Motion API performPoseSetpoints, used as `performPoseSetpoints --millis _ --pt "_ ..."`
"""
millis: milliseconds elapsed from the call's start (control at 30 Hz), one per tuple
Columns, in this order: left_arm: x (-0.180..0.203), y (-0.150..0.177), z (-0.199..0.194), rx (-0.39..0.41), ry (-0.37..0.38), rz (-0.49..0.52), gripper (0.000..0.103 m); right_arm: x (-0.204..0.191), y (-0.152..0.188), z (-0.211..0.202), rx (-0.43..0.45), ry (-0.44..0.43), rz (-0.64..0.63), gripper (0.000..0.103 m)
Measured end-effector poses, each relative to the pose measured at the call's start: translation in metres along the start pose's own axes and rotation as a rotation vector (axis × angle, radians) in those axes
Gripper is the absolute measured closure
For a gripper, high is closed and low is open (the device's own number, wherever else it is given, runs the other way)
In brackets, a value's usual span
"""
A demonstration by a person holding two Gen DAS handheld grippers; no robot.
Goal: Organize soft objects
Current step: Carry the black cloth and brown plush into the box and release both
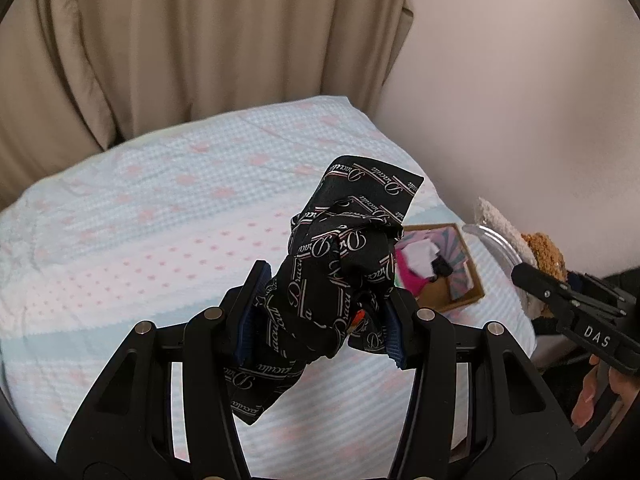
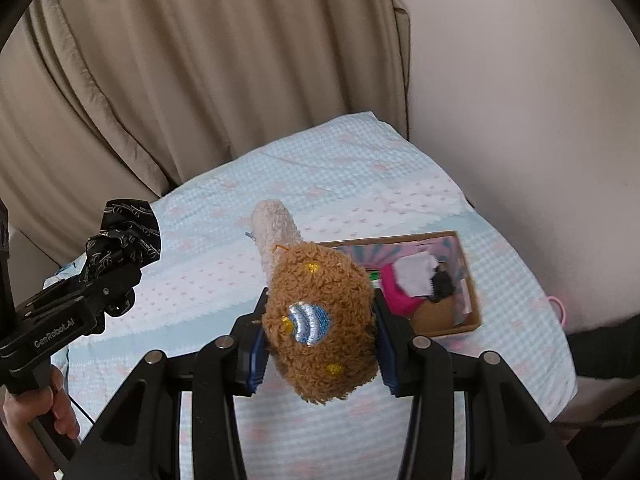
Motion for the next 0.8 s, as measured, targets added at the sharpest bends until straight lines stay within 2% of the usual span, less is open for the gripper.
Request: performPoseSetpoints --millis 233,400,700,800 --pt "0.068 -0.006 0.057 -0.053 -0.031 0.018 0.056 0.083 -0.014 0.028 -0.076 -0.018 0.040 0.062" --pt "0.096 -0.003 0.108 -0.114 -0.056 0.020 0.056 0.127 -0.015 0.066 -0.143 -0.037 0.068 0.062" --pt "0.133 0.010 0.199 -0.230 -0.103 0.058 0.056 0.175 0.001 0.129 -0.258 -0.031 0.092 0.061" --pt "0.141 0.017 0.220 -0.274 -0.126 0.062 0.056 0.187 0.009 0.144 -0.300 0.009 0.075 0.060"
Point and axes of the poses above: each gripper's, at about its wrist camera, not at the fingertips, and z roughly the way its jaws point, x to its right, y to its underside, the point moved 6 cm from there along z, roughly the way its jaws point, and after that the axes turned 15 degrees about -y, right-handed, at the moved point
